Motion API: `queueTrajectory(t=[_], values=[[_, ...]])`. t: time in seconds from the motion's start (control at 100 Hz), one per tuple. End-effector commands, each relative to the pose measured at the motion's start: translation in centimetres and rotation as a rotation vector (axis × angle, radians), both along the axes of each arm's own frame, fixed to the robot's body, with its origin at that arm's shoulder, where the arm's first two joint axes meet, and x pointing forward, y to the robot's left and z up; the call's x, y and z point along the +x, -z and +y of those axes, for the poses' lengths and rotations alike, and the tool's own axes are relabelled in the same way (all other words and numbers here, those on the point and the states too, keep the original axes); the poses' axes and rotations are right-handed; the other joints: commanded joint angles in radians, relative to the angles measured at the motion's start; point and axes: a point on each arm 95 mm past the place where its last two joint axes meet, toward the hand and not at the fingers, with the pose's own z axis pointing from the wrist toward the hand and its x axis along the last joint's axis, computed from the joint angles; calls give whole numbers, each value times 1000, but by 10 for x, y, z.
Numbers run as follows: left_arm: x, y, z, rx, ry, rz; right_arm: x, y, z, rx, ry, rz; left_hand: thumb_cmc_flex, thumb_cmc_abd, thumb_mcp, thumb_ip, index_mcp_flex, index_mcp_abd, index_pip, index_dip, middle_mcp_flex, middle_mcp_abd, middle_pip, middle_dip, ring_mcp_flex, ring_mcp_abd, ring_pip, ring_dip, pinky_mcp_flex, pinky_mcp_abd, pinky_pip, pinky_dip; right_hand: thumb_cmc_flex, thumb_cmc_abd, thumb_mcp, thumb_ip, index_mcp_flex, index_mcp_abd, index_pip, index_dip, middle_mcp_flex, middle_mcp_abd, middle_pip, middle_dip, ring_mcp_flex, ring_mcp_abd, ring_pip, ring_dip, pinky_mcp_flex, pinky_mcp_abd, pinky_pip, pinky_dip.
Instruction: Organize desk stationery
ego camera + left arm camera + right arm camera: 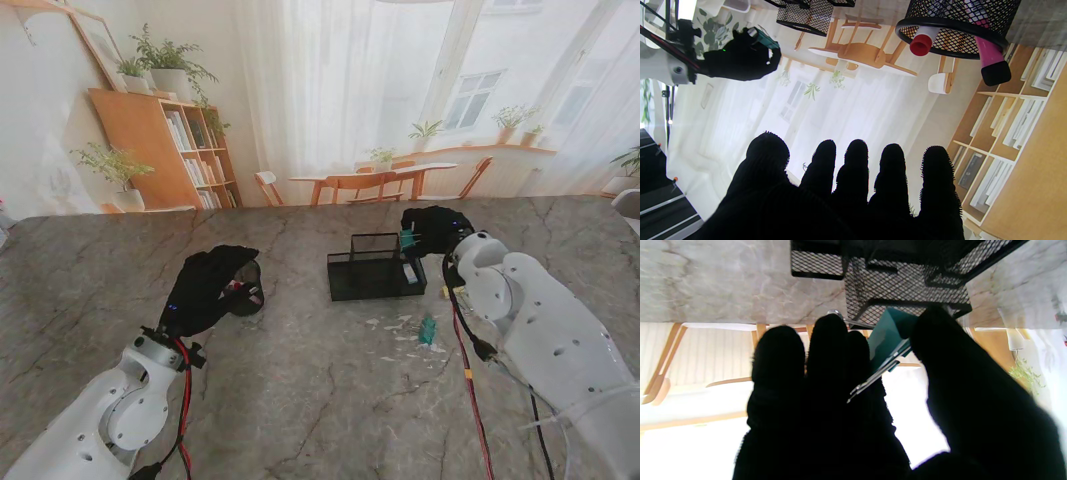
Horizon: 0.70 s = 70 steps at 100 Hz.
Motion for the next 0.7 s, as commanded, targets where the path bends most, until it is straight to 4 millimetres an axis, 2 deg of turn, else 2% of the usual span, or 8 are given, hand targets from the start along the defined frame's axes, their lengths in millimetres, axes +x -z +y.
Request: queueTrajectory(t=[0.0,0.14,0.35,0.69], values=[[0,1,-2,-1,1,5,12,-15,13,21,-6,-17,24,61,-15,-88,20,-5,13,11,10,-14,-3,5,28,-24,9,3,-10,-10,-10,-11,106,68,74,43,99,-162,211,27,15,14,19,24,6,-11,-2,12,25,-42,31,2],[2,1,-3,2,5,12,30,-15,30,32,-14,-4,23,60,-16,-88,21,-6,13,11,11,-15,-3,5,30,-25,10,4,-9,-10,-10,-11,107,77,64,45,90,-168,216,29,7,11,20,25,-1,-15,-3,13,23,-47,26,0],[3,1,-3,4,4,18,41,-14,57,52,-23,23,24,60,-15,-88,22,-5,14,11,12,-14,-2,5,29,-24,9,3,-10,-9,-11,-11,114,89,50,48,80,-175,223,31,-4,8,25,25,-11,-17,0,16,21,-50,18,-4],[4,1,-1,2,-3,18,51,-2,69,33,-54,62,22,61,-16,-88,21,-7,13,11,12,-17,-2,5,30,-24,9,3,-9,-10,-11,-11,116,100,31,61,49,-211,250,45,-35,-9,48,31,-45,-26,22,25,9,-58,4,-8]])
